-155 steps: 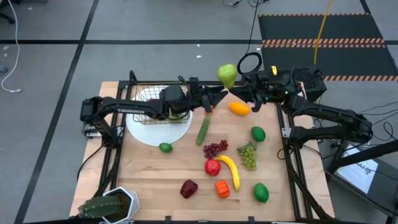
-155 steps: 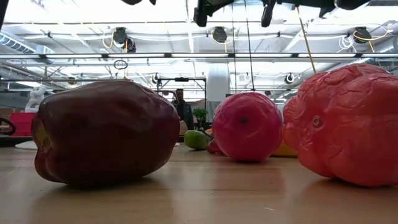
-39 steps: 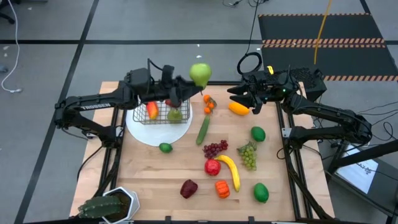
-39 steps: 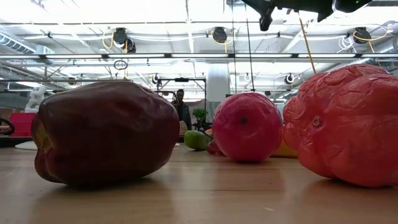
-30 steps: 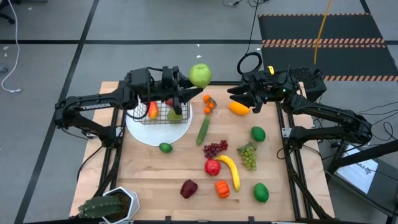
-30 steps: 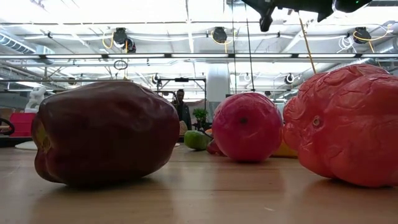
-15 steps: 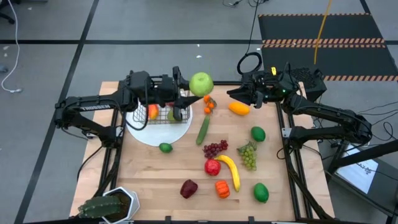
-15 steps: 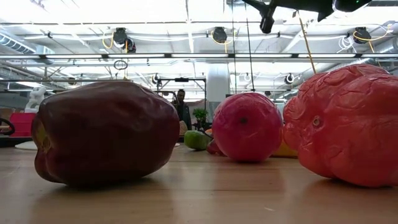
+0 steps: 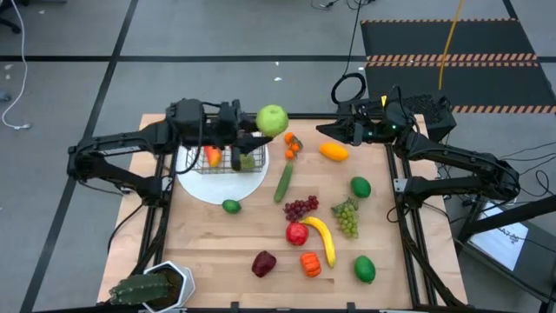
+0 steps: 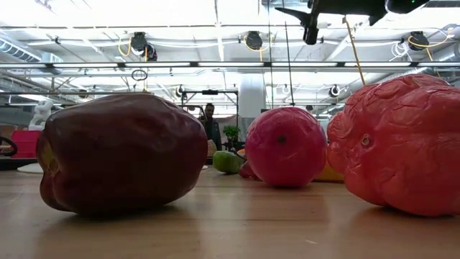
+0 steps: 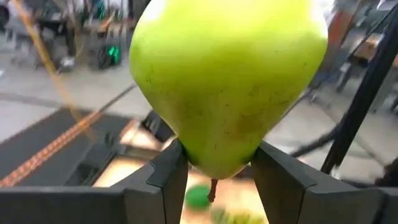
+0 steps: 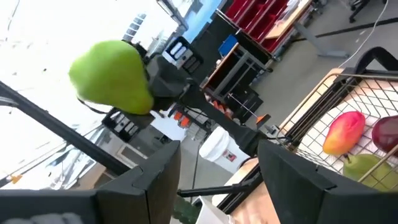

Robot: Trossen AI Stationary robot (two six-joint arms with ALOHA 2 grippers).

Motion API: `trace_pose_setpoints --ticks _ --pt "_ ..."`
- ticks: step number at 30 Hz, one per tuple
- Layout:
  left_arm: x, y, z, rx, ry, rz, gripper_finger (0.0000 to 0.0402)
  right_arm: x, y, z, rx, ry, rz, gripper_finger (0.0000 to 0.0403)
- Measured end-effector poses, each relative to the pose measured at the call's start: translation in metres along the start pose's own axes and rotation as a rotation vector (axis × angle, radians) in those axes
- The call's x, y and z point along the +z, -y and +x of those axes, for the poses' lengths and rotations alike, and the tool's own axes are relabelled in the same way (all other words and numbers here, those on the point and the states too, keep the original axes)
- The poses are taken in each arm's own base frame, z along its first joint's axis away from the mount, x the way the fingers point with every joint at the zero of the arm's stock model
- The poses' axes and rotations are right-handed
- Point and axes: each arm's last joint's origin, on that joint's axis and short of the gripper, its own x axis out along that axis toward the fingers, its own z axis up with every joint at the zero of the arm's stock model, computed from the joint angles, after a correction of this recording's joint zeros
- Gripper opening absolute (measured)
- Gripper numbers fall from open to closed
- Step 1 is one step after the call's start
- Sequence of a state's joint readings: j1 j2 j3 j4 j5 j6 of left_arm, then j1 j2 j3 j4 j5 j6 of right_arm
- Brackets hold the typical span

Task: Build produce basket
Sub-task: Put the pear into the wired basket

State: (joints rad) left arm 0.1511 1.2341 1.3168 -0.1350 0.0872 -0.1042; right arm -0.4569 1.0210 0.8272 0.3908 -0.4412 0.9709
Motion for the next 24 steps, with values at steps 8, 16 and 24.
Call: trace_pose_setpoints --ticks 8,16,24 --pt "-0.017 -0.016 -0.037 0.269 -0.285 -0.009 0.0163 -0.002 0.002 0.0 -0.015 -0.016 0.02 0.021" --pt "-0.059 -0.045 -0.045 0.442 -0.722 -0.127 0.0163 -0.003 0.004 0.0 -0.037 -0.033 -0.026 0.021" --pt "-0.093 -0.075 -0.036 0.567 -1.014 -0.241 0.0163 -0.006 0.008 -0.001 -0.072 -0.063 -0.078 0.021"
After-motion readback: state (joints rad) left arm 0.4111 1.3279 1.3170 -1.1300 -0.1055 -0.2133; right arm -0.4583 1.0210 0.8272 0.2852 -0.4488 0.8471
